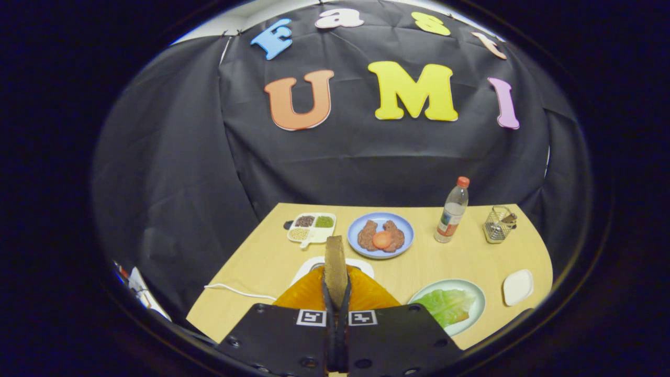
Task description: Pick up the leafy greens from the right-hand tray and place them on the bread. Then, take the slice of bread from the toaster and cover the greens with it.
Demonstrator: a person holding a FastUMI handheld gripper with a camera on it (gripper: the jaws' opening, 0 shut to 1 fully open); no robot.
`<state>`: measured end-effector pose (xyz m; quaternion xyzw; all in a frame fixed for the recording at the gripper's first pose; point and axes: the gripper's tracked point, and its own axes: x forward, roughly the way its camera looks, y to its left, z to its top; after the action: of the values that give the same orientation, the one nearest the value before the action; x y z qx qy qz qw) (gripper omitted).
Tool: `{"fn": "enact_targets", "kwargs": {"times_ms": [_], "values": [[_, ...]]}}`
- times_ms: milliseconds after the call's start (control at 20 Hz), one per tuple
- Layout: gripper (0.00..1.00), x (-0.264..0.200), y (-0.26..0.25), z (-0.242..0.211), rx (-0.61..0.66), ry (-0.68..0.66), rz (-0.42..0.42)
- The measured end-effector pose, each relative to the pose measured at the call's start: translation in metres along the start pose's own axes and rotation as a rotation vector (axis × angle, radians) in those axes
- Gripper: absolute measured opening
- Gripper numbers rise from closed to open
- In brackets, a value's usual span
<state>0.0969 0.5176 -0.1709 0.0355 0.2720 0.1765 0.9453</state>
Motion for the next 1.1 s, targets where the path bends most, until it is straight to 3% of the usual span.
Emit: {"fn": "enact_targets", "kwargs": {"times_ms": [150, 400, 750, 1100], "values": [[0.01, -0.028, -0.013, 0.026, 0.022, -0.051, 0.042], [0.01, -0.045, -0.068, 0.036, 0.005, -0.104, 0.014], [0.01, -0.008, -0.160, -0.027, 0.062, 0.016, -0.083], [0.01, 0.036, -0.195, -0.102, 0.204, 0.154, -0.088]]}}
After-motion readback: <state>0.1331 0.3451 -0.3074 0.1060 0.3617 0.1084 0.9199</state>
